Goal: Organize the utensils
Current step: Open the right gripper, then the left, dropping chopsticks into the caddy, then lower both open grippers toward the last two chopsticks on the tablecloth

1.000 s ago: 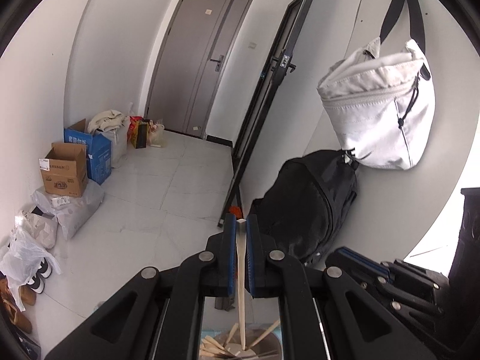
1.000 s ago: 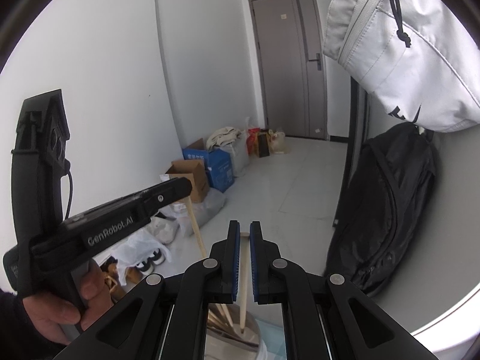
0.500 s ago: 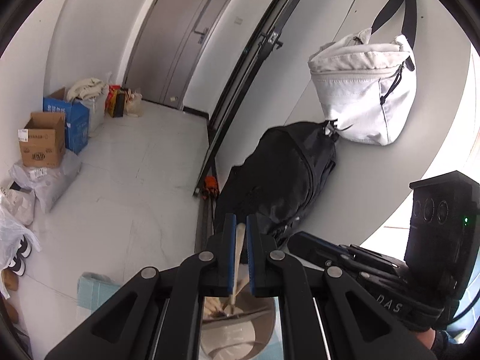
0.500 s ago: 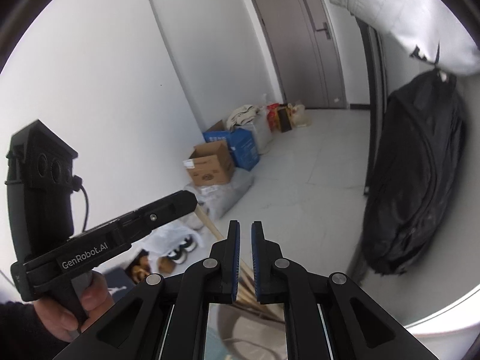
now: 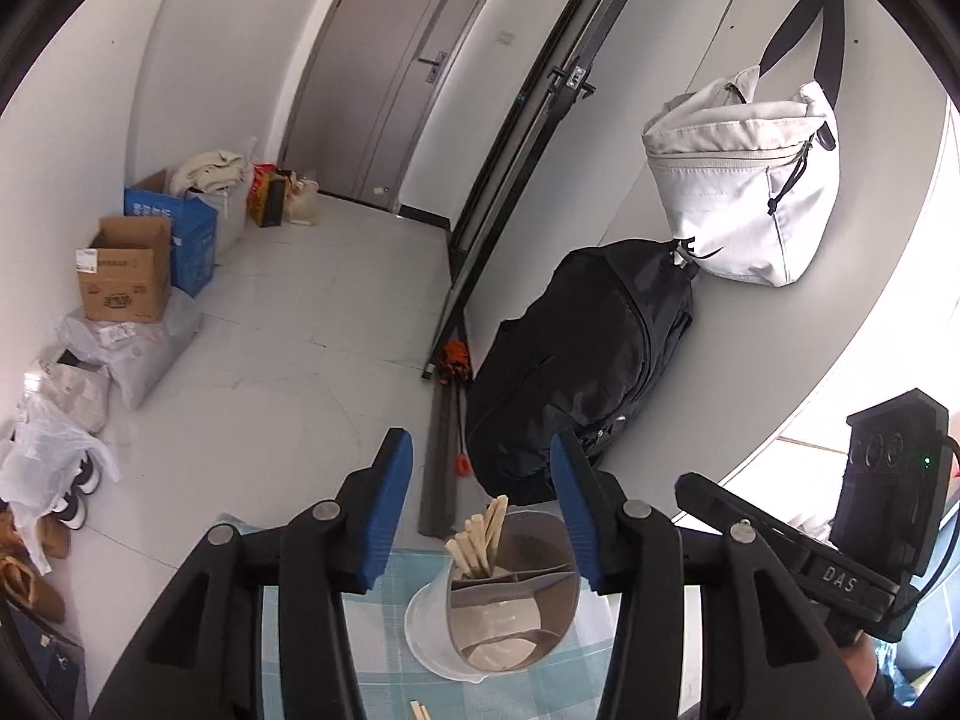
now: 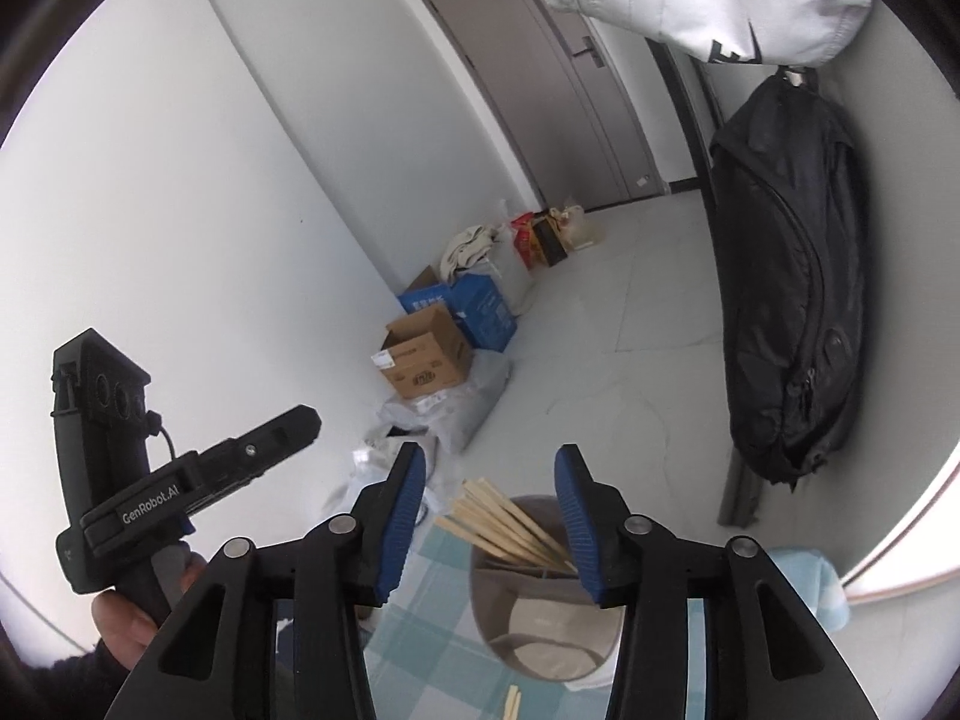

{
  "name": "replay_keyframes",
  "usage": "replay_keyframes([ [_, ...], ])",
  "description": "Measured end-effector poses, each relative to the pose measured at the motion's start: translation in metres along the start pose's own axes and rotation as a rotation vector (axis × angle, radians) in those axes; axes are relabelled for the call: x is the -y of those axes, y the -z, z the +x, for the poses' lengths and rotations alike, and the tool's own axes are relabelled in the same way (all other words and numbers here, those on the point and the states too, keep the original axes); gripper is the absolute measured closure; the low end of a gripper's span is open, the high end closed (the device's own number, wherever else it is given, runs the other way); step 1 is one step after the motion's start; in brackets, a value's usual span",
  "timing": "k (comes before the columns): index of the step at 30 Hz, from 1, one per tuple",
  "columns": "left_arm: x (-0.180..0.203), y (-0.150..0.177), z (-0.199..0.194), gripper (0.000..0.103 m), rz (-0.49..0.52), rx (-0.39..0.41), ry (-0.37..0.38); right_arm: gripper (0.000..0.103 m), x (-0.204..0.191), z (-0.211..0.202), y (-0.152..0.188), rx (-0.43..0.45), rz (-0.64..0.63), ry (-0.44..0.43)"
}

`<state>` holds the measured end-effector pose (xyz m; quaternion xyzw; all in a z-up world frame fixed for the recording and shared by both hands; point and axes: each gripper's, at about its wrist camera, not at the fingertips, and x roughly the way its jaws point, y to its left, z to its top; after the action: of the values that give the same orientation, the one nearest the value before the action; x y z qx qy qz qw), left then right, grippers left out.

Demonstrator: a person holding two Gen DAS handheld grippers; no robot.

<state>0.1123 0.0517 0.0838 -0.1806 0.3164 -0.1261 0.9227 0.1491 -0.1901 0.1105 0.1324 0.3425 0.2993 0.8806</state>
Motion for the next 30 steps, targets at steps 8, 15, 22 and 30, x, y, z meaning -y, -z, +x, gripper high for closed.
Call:
replay_keyframes([
  [8, 0.013, 0.012, -0.027, 0.043, 0.026, 0.028, -0.066, 0.041, -0.021, -0.029, 0.018, 0.046, -0.028, 0.008],
  [15, 0.022, 0.027, -0.051, 0.031, 0.055, 0.064, -0.097, 0.029, -0.037, -0.053, 0.038, 0.078, -0.037, 0.014],
  [22, 0.025, 0.047, -0.062, 0.023, 0.073, 0.064, -0.128, 0.018, -0.049, -0.067, 0.066, 0.094, -0.065, 0.039],
  [30, 0.017, 0.084, -0.06, 0.023, 0.091, 0.043, -0.173, 0.007, -0.045, -0.064, 0.114, 0.076, -0.058, 0.089],
])
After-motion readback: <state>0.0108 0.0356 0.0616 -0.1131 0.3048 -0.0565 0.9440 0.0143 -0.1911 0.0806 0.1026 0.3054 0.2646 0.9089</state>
